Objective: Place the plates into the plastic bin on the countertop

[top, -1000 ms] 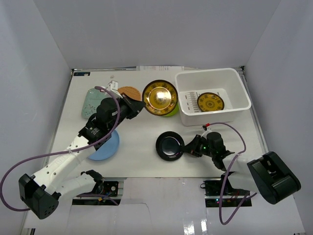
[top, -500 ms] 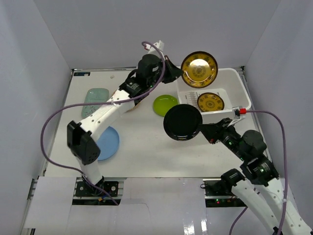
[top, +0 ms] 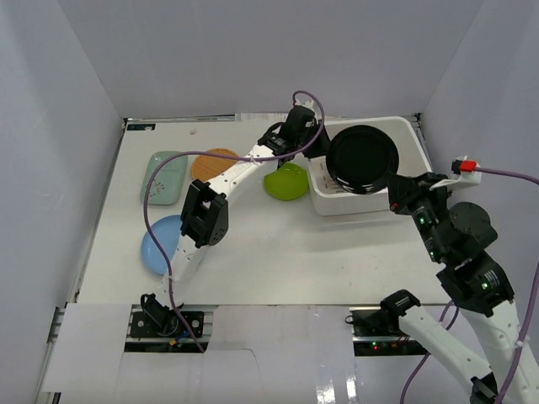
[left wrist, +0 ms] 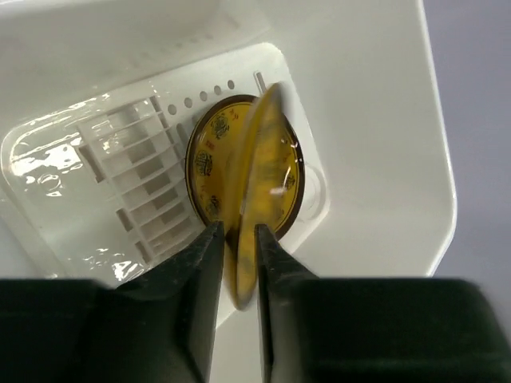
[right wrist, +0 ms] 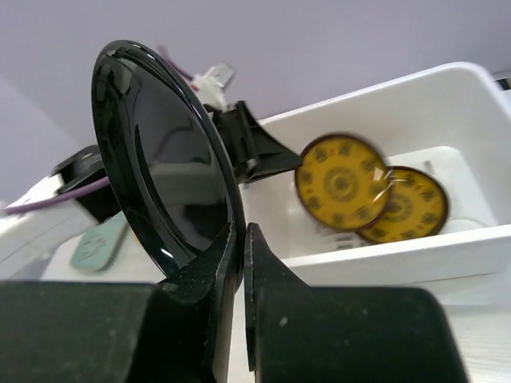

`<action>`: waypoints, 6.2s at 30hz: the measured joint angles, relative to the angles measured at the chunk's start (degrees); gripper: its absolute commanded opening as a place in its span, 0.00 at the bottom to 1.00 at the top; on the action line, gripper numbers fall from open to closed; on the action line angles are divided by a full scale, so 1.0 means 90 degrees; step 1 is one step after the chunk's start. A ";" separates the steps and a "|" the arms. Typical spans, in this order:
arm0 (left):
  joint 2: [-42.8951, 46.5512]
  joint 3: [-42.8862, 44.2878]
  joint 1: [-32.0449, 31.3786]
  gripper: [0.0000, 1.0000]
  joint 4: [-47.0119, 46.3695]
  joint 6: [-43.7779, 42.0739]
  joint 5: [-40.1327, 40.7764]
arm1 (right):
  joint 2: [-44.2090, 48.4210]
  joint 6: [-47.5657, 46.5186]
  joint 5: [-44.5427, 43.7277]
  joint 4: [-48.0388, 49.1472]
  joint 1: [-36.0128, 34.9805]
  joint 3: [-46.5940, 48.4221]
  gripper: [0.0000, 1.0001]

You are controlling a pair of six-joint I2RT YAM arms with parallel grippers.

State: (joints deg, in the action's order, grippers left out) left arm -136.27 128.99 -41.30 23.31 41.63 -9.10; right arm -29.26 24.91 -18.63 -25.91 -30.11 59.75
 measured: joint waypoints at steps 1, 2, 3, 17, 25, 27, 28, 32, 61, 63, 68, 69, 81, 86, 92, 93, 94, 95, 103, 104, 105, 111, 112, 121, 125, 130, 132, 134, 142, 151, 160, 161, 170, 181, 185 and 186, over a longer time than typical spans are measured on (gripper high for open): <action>0.0002 0.0034 0.0012 0.54 -0.0029 0.0034 -0.0078 | -0.0216 -0.0092 -0.0240 0.0092 0.0000 0.0039 0.08; 0.0022 0.0036 0.0010 0.61 -0.0068 0.0095 -0.0136 | -0.0423 -0.0187 -0.0449 0.0180 0.0000 0.0075 0.08; 0.0027 0.0046 0.0005 0.68 -0.0172 0.0097 -0.0214 | -0.0644 -0.0304 -0.0673 0.0279 0.0000 0.0109 0.08; 0.2951 -0.2261 0.1122 0.82 -0.1032 0.0318 -0.0197 | -0.2431 -0.0906 -0.0607 0.1173 0.1409 0.0806 0.08; 0.5846 -0.6300 0.2254 0.78 -0.2001 0.0680 0.0287 | -0.4170 -0.0423 0.1698 0.1761 0.2890 0.0384 0.08; 0.5974 -0.7271 0.2125 0.78 -0.2159 0.0814 0.0262 | -0.4677 -0.0321 0.2098 0.1744 0.2997 0.0318 0.08; 0.5916 -0.7689 0.2055 0.78 -0.2166 0.0894 0.0214 | -0.4915 -0.0279 0.2280 0.1741 0.3024 0.0306 0.08; 0.5217 -0.8565 0.1996 0.77 -0.2147 0.1173 0.0090 | -0.5622 -0.0134 0.2756 0.1802 0.3084 0.0306 0.14; 0.2909 -0.7740 0.1299 0.00 -0.3679 0.2205 0.1319 | -0.2256 0.0877 0.2851 0.2873 -0.1263 -0.2569 0.78; 0.3504 -0.8123 0.1287 0.00 -0.3446 0.2059 0.1515 | -0.2191 0.0954 0.2693 0.2973 -0.1525 -0.2574 0.78; 0.5710 -0.8444 0.1302 0.00 -0.2635 0.1523 0.2101 | -0.2620 0.1188 0.1982 0.3337 -0.2076 -0.2572 0.73; 0.6198 -0.8427 0.1319 0.00 -0.2531 0.1430 0.2234 | -0.2771 0.1239 0.1800 0.3407 -0.2161 -0.2567 0.72; 1.1074 -0.8235 0.1525 0.00 -0.0777 0.0610 0.4418 | -0.6052 0.1552 0.1450 0.4240 -0.3179 -0.0874 0.88; 1.1356 -0.8085 0.1528 0.00 -0.0352 0.0464 0.4214 | -0.8245 0.1530 0.1763 0.4184 -0.3776 0.0466 0.95; 1.1567 -0.8068 0.1528 0.00 0.0066 0.0379 0.3623 | -1.0122 0.1535 0.1906 0.3857 -0.3956 0.2062 0.87; 1.1611 -0.8063 0.1528 0.00 0.0102 0.0374 0.3543 | -1.0309 0.1525 0.1880 0.3815 -0.3973 0.2361 0.84; 1.1647 -0.8060 0.1528 0.00 0.0124 0.0376 0.3473 | -1.0489 0.1540 0.1858 0.3779 -0.4002 0.2640 0.63; 1.1676 -0.8051 0.1528 0.00 0.0148 0.0376 0.3398 | -1.0654 0.1508 0.1826 0.3752 -0.4041 0.2849 0.50; 1.1691 -0.7842 0.1528 0.00 0.0282 0.0350 0.2992 | -1.0224 0.1727 0.1127 0.3866 -0.4238 0.2164 0.08; 1.1684 -0.7774 0.1528 0.00 0.0279 0.0359 0.2897 | -0.9923 0.1644 0.0998 0.3803 -0.4240 0.1870 0.08; 1.1672 -0.7723 0.1528 0.00 0.0248 0.0376 0.2790 | -0.9530 0.1508 0.0806 0.3704 -0.4243 0.1552 0.08; 1.1492 -0.7548 0.1528 0.00 -0.0287 0.0648 0.1644 | -0.6334 0.0712 0.0138 0.3305 -0.3398 0.0143 0.08; 1.1417 -0.7541 0.1528 0.00 -0.0389 0.0709 0.1440 | -0.5666 0.0588 0.0046 0.3276 -0.2965 0.0027 0.08; 1.0115 -0.7614 0.1520 0.00 -0.1571 0.1360 0.0007 | -0.3058 -0.0231 -0.0155 0.2951 0.1870 -0.0379 0.08; 0.8981 -0.7334 0.1200 0.00 -0.1829 0.1372 -0.0085 | -0.3621 -0.0389 0.0265 0.2446 0.2866 -0.0719 0.08; 0.7393 -0.6552 0.0449 0.00 -0.1885 0.1112 0.0153 | -0.4320 -0.0498 0.0622 0.1846 0.3218 -0.0843 0.37; 0.6764 -0.6096 0.0262 0.00 -0.1897 0.1015 0.0221 | -0.4347 -0.0471 0.0797 0.1787 0.3240 -0.0843 0.69; 0.6120 -0.5591 0.0143 0.00 -0.1894 0.0913 0.0330 | -0.4347 -0.0525 0.1022 0.1770 0.3305 -0.0816 0.82; 0.3334 -0.3167 -0.0090 0.00 -0.1462 0.0634 0.0561 | -0.3779 -0.0206 0.1717 0.1688 0.4041 -0.0658 0.63; 0.1061 -0.1491 -0.0488 0.66 -0.0418 0.0449 0.0585 | -0.2276 -0.0002 0.2181 0.1707 0.4379 -0.0138 0.75; 0.1996 -0.1433 -0.0170 0.92 0.0010 -0.0257 0.1241 | -0.2144 -0.0068 0.3628 0.1508 0.4238 0.0119 0.77; 0.2424 -0.1797 -0.0002 0.91 -0.0015 -0.0318 0.1316 | -0.2120 -0.0039 0.3791 0.1549 0.4175 0.0085 0.77; 0.6994 -0.7247 0.2331 0.79 -0.1486 0.0359 0.1989 | -0.1851 0.0036 0.4274 0.1685 0.2722 -0.0563 0.75; 0.5561 -0.9415 0.3453 0.80 -0.2365 0.1656 0.1984 | -0.2222 -0.0114 0.3881 0.1897 -0.0381 -0.1112 0.75; 0.4974 -0.9581 0.3597 0.79 -0.3021 0.1960 0.1834 | -0.2630 -0.0129 0.3432 0.2076 -0.1496 -0.1117 0.74; 0.4758 -0.9581 0.3633 0.78 -0.3281 0.2055 0.1780 | -0.2766 -0.0124 0.3337 0.2186 -0.1766 -0.1117 0.74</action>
State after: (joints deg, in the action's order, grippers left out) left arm -93.45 42.76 -8.60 -6.22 60.12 6.92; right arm -54.15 23.79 11.40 -6.24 -46.00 49.69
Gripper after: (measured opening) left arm 0.786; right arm 0.746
